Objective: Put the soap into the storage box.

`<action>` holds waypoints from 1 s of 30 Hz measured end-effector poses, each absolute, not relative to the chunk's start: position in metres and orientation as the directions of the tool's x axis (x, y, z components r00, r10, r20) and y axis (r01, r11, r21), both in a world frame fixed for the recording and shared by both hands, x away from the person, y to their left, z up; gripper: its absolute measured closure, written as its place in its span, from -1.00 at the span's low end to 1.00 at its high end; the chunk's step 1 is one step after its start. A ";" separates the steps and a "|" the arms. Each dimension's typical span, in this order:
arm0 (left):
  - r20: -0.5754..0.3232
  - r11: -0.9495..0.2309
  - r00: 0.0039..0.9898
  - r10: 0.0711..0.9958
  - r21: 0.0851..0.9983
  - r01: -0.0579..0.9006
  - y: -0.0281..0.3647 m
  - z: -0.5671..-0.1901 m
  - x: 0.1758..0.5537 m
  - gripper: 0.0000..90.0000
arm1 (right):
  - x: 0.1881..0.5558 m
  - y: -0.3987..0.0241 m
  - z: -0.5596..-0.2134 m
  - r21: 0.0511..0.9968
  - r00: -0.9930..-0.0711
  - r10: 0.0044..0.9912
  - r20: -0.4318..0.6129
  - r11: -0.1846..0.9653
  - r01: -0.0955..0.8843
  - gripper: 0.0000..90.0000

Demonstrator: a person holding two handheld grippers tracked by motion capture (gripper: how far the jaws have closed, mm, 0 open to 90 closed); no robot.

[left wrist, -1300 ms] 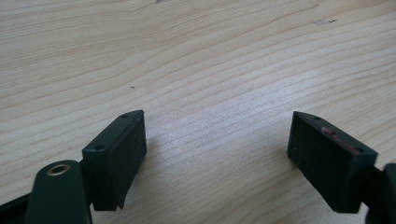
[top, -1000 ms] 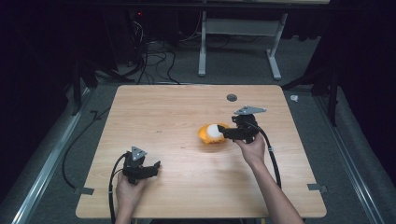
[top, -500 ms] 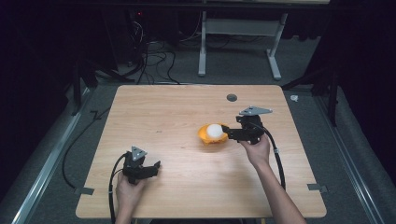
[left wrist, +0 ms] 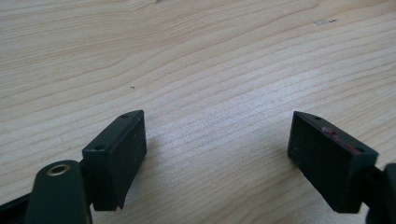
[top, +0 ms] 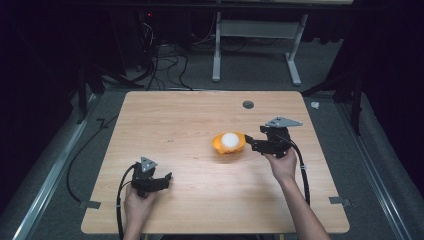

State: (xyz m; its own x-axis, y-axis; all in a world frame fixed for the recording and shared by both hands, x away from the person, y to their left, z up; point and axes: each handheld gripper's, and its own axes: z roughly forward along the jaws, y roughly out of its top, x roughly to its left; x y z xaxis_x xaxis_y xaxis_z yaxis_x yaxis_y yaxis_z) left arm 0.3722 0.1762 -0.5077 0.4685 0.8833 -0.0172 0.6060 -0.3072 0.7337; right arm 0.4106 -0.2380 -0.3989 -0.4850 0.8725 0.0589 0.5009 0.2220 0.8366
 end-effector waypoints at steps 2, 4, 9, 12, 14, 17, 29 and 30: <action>-0.015 -0.309 0.469 0.883 0.734 0.605 0.176 -0.508 0.372 -0.55 | 0.409 -0.242 -0.399 0.838 -0.482 0.874 0.061 0.217 0.500 -0.35; -0.016 -0.308 0.469 0.883 0.734 0.606 0.176 -0.508 0.372 -0.55 | 0.408 -0.243 -0.400 0.839 -0.478 0.876 0.066 0.211 0.502 -0.35; -0.015 -0.309 0.469 0.883 0.734 0.605 0.176 -0.508 0.372 -0.55 | 0.401 -0.254 -0.401 0.840 -0.464 0.883 0.073 0.197 0.505 -0.35; -0.015 -0.309 0.469 0.883 0.734 0.605 0.176 -0.508 0.372 -0.55 | 0.397 -0.259 -0.401 0.845 -0.458 0.886 0.076 0.187 0.502 -0.35; -0.015 -0.309 0.469 0.883 0.734 0.605 0.176 -0.508 0.372 -0.55 | 0.395 -0.261 -0.401 0.847 -0.451 0.889 0.078 0.180 0.501 -0.35; -0.015 -0.309 0.469 0.883 0.734 0.605 0.176 -0.508 0.372 -0.55 | 0.392 -0.264 -0.401 0.848 -0.448 0.891 0.078 0.177 0.500 -0.35; -0.015 -0.309 0.469 0.883 0.734 0.605 0.176 -0.508 0.372 -0.55 | 0.379 -0.274 -0.401 0.855 -0.435 0.895 0.098 0.148 0.497 -0.36; -0.015 -0.309 0.469 0.883 0.734 0.605 0.176 -0.508 0.372 -0.55 | 0.377 -0.276 -0.402 0.856 -0.434 0.895 0.102 0.143 0.496 -0.36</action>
State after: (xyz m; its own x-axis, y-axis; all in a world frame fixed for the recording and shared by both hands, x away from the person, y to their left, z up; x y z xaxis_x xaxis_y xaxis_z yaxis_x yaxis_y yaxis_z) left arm 0.3723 0.1762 -0.5077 0.4686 0.8833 -0.0153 0.6055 -0.3085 0.7336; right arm 0.3769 -0.2759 -0.4017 -0.4339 0.8952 0.1015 0.4961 0.1434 0.8564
